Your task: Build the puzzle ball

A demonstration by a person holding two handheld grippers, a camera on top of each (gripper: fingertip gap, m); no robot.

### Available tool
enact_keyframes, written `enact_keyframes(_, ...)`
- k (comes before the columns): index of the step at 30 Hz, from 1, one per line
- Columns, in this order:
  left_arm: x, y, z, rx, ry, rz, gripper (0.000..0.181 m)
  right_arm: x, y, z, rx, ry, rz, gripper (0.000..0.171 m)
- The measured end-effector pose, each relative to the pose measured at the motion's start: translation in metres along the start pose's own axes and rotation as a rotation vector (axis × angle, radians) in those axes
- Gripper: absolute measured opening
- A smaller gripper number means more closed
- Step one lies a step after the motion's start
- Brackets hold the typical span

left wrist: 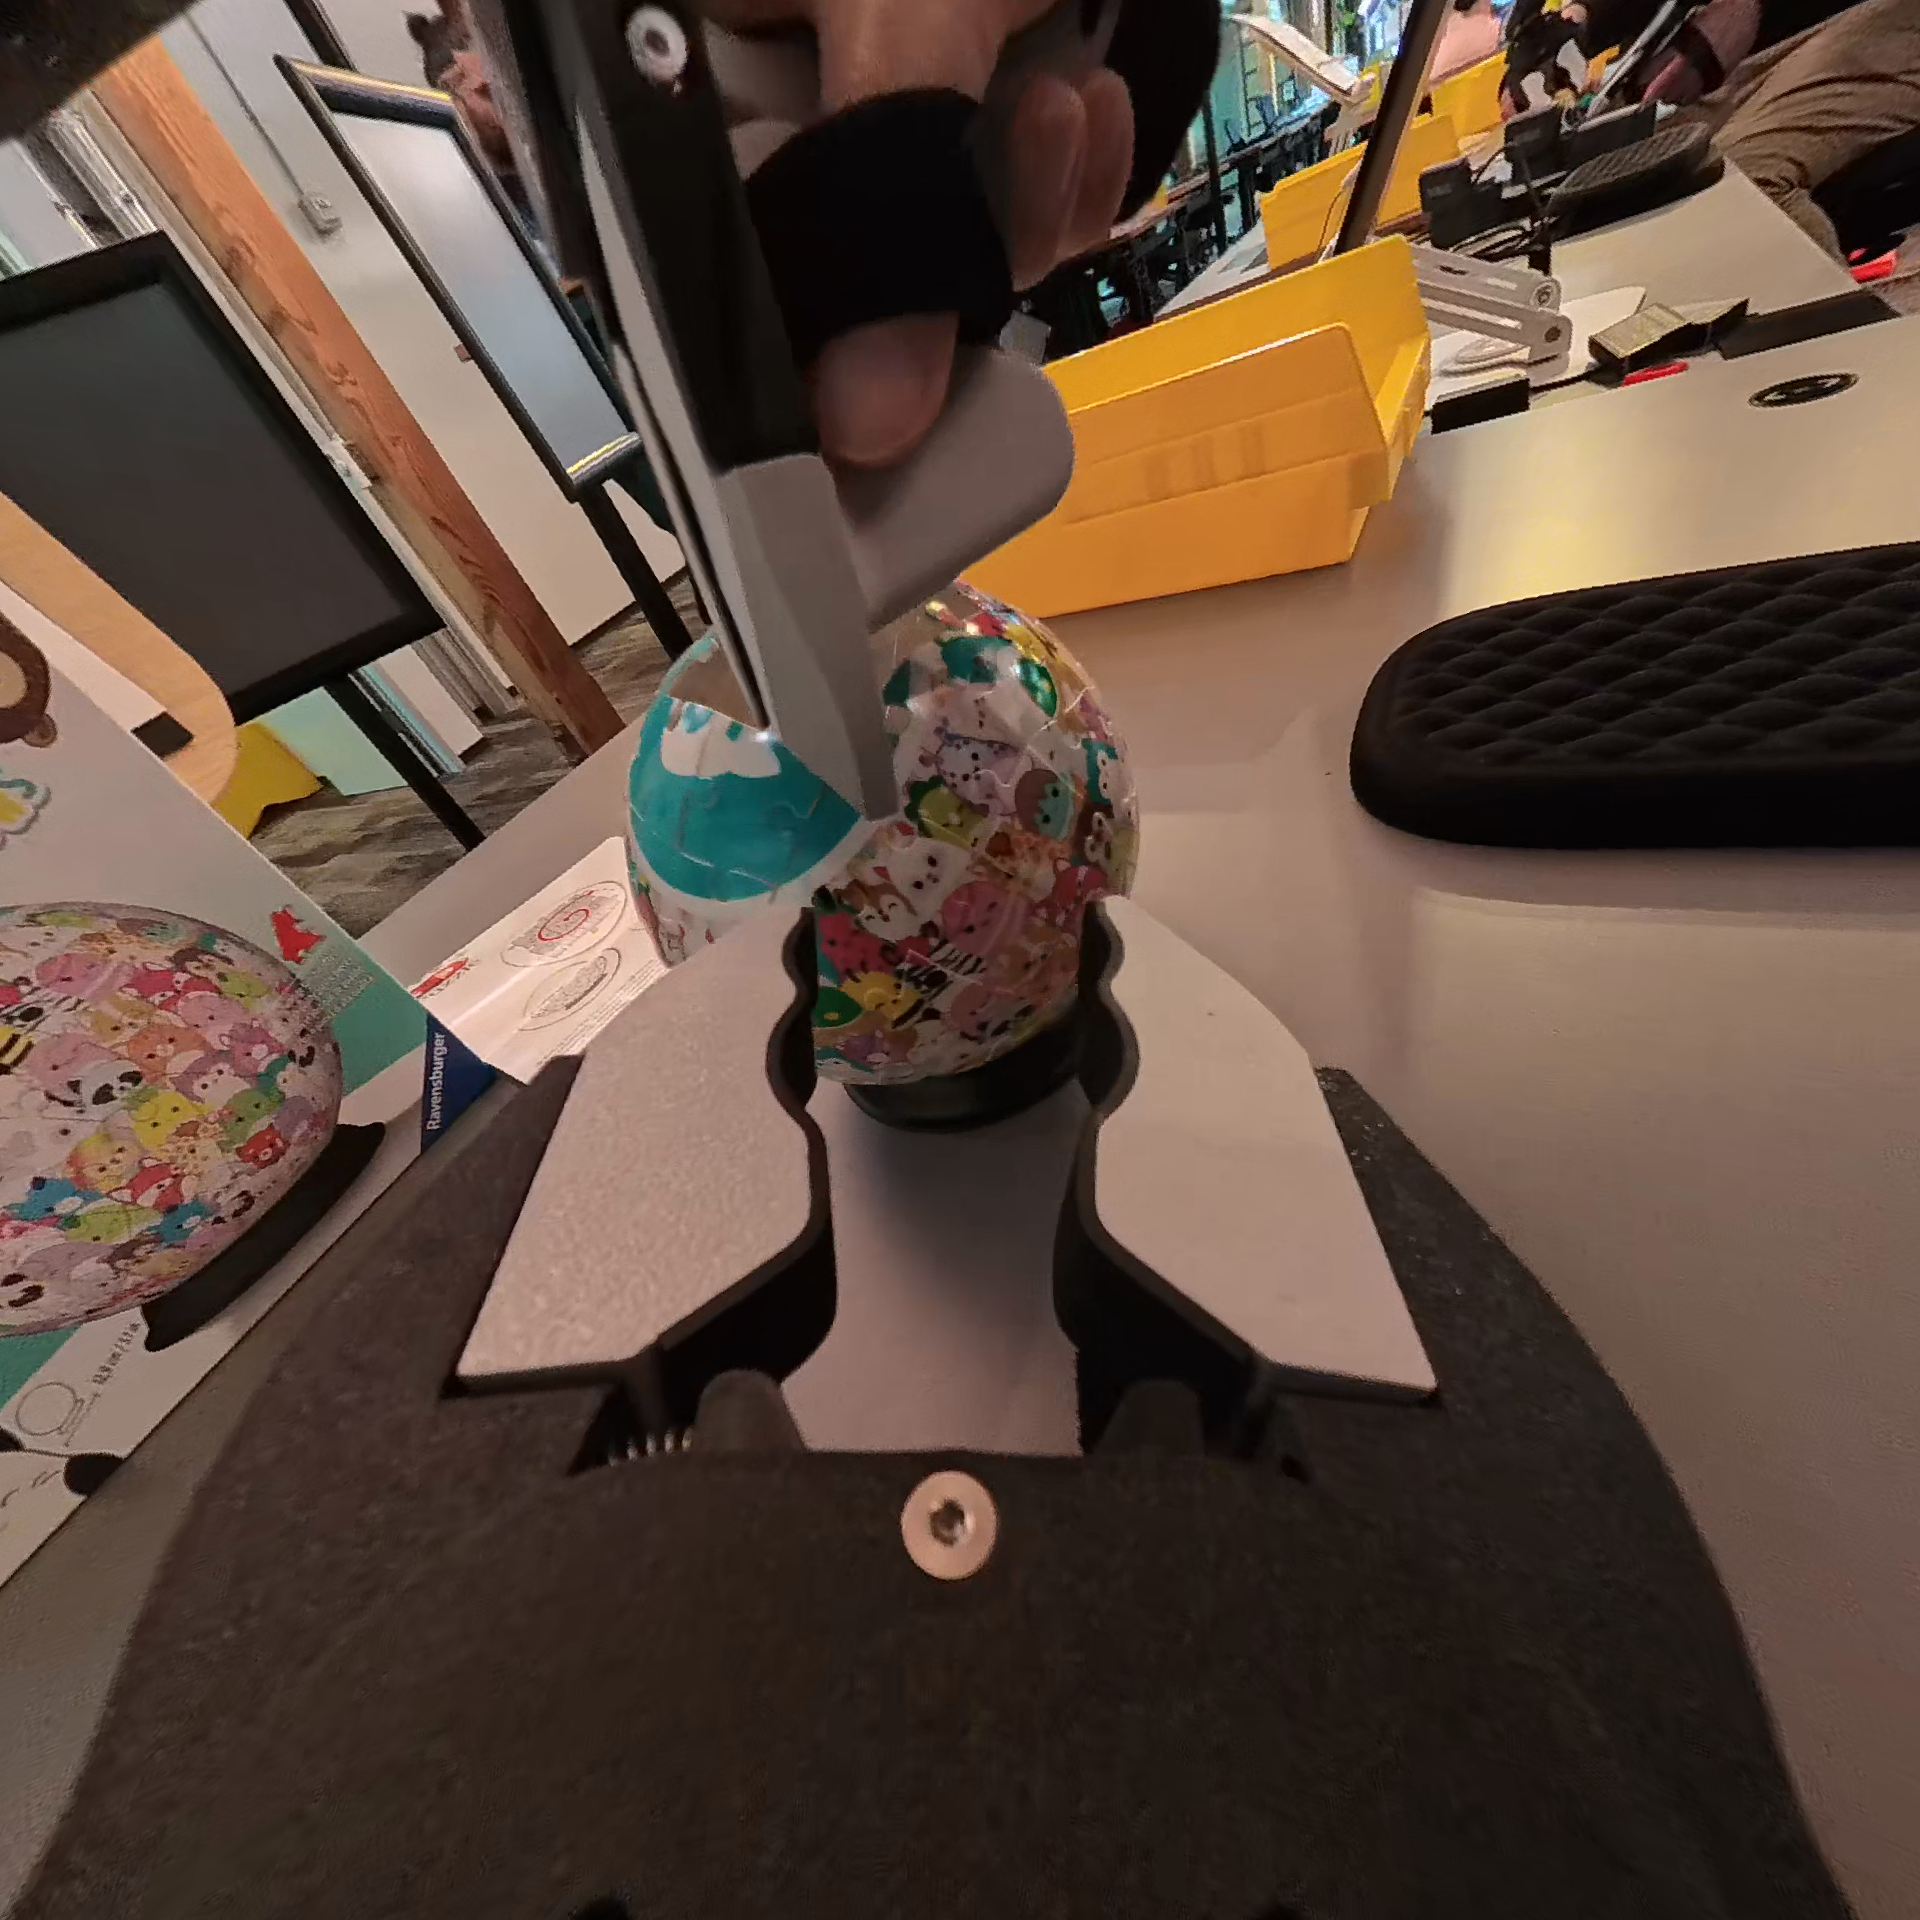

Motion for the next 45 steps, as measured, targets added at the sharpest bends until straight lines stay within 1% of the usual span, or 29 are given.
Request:
enact_keyframes(6, 0.002, 0.000, -0.003, -0.001, -0.010, -0.007, 0.049, 0.000, 0.000, -0.005, -0.081, -0.009, -0.025, 0.026)
enact_keyframes(12, 0.004, -0.001, -0.007, -0.014, -0.028, -0.015, 0.049, 0.003, 0.001, -0.002, -0.097, -0.055, -0.064, 0.026)
enact_keyframes(20, 0.004, -0.001, -0.008, -0.011, -0.038, -0.007, 0.049, 0.004, 0.004, -0.005, -0.145, -0.010, -0.123, 0.025)
enact_keyframes(22, 0.005, 0.000, -0.009, -0.010, -0.039, -0.009, 0.049, 0.005, 0.005, -0.006, -0.161, -0.024, -0.114, 0.024)
enact_keyframes(28, 0.005, 0.001, -0.009, -0.003, -0.040, -0.006, 0.049, 0.003, 0.003, -0.012, -0.203, 0.007, -0.123, 0.019)
enact_keyframes(29, 0.005, 0.001, -0.009, -0.001, -0.038, -0.007, 0.049, 0.003, 0.002, -0.012, -0.203, 0.017, -0.126, 0.018)
enact_keyframes(30, 0.005, 0.002, -0.009, 0.000, -0.038, -0.008, 0.049, 0.002, 0.003, -0.013, -0.192, 0.028, -0.125, 0.013)
enact_keyframes(31, 0.005, 0.002, -0.009, 0.001, -0.038, -0.008, 0.049, 0.001, 0.003, -0.013, -0.192, 0.035, -0.124, 0.011)
enact_keyframes(36, 0.006, 0.003, -0.009, 0.006, -0.043, -0.009, 0.049, 0.002, 0.002, -0.013, -0.190, 0.048, -0.133, 0.010)
enact_keyframes(40, 0.006, 0.003, -0.009, 0.010, -0.045, -0.004, 0.049, 0.001, 0.004, -0.013, -0.168, 0.053, -0.125, 0.005)
enact_keyframes(45, 0.006, 0.003, -0.010, 0.011, -0.048, 0.000, 0.049, 0.001, 0.003, -0.014, -0.171, 0.054, -0.112, 0.005)
Point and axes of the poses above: each gripper's, where its closed fingertips meet, z back along the fingers, y out of its top, x = y × z across the jaws, the point moved 7 cm from there along z, back along the fingers, and after that the axes turned 2 degrees about -x, right-handed, at the moved point
